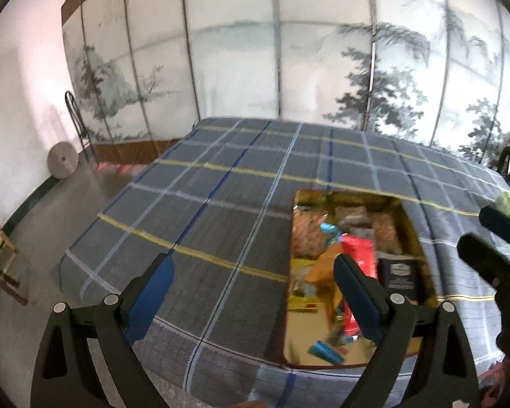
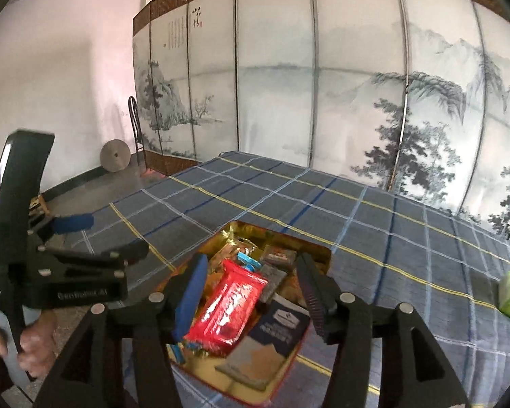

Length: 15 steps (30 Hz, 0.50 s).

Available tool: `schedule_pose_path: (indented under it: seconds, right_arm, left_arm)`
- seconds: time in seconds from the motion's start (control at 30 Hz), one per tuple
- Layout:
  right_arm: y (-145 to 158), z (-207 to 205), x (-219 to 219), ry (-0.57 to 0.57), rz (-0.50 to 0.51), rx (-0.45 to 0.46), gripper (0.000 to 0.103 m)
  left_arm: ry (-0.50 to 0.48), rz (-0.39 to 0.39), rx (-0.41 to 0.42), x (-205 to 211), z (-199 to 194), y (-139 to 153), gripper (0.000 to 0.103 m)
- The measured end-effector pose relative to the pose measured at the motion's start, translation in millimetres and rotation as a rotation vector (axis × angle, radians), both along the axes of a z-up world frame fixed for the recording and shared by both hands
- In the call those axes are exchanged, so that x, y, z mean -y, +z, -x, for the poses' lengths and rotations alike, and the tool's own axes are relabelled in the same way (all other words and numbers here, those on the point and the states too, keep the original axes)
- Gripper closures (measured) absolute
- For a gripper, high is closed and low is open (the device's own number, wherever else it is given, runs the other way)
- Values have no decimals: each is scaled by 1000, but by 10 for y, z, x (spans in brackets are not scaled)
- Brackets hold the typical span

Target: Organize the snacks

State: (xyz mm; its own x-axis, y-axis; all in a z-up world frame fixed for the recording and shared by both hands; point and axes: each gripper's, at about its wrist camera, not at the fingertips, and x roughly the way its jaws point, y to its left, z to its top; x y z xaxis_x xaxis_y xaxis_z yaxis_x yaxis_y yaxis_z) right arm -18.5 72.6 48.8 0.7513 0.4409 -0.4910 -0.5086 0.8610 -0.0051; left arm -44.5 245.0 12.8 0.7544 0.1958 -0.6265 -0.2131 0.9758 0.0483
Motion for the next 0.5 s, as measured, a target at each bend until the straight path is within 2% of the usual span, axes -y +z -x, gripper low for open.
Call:
schedule_pose_path:
  seconds: [0.2, 0.3, 0.5]
  right_arm:
    - [43, 170, 298, -37, -19, 13, 47]
    - [16, 181, 503, -72, -29, 3, 46]
    - [-183, -61, 1360, -253, 0, -53, 40]
  left_arm:
    - [-48, -19, 30, 192, 110, 187, 7]
    - [-62, -29, 24, 282, 126, 235, 3]
    - [-104, -2, -24, 455, 81, 240, 1]
